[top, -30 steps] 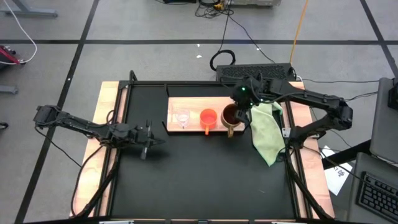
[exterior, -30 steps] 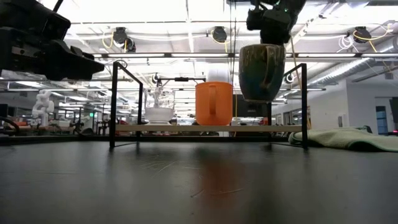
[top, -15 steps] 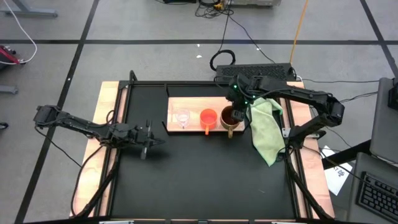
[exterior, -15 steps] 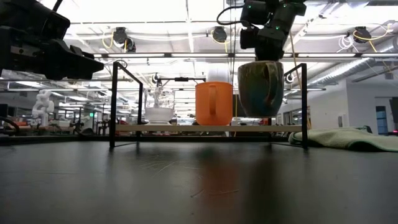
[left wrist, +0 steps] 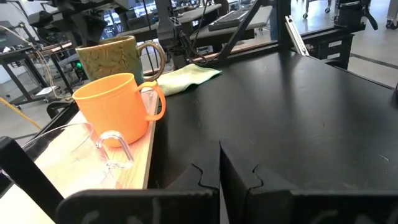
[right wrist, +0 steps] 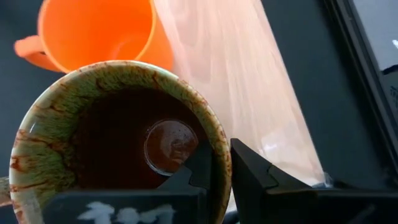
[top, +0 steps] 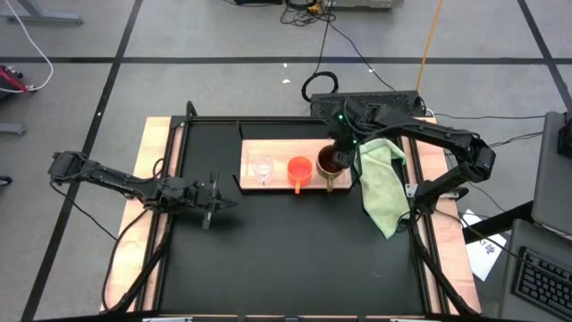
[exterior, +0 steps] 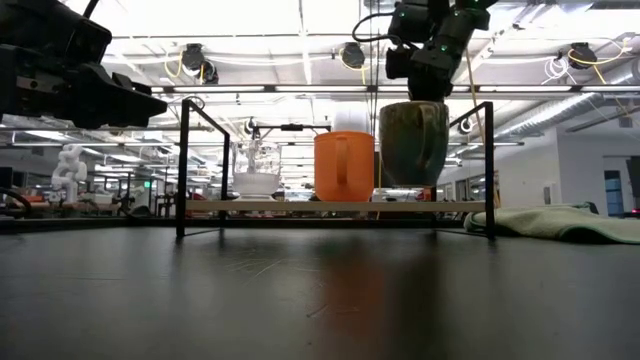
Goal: Stack small to large cups/mugs on shelf
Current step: Put the green mug on the shelf
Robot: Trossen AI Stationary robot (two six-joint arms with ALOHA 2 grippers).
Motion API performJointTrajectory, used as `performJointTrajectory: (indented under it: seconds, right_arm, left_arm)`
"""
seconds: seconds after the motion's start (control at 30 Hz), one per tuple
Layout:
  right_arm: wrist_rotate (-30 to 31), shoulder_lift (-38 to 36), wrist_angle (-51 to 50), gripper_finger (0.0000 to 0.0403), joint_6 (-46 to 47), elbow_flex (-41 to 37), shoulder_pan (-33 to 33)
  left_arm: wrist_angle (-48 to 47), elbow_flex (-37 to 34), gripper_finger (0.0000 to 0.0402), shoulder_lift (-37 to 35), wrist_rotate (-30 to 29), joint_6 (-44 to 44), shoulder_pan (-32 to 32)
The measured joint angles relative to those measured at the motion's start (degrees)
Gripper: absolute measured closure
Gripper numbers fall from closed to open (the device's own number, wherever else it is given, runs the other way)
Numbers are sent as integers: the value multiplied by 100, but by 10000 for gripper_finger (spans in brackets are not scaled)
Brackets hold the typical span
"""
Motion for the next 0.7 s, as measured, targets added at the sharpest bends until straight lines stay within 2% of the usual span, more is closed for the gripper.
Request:
performJointTrajectory:
  seconds: [0.33,0.7]
  right_arm:
    - [-278,0,0,378,-127,0,-193]
    - [-288,43,31,378,-268,0,-273]
  left_arm:
    - [0,0,398,0,-2,2,0]
    - [0,0,398,0,-9,8,0]
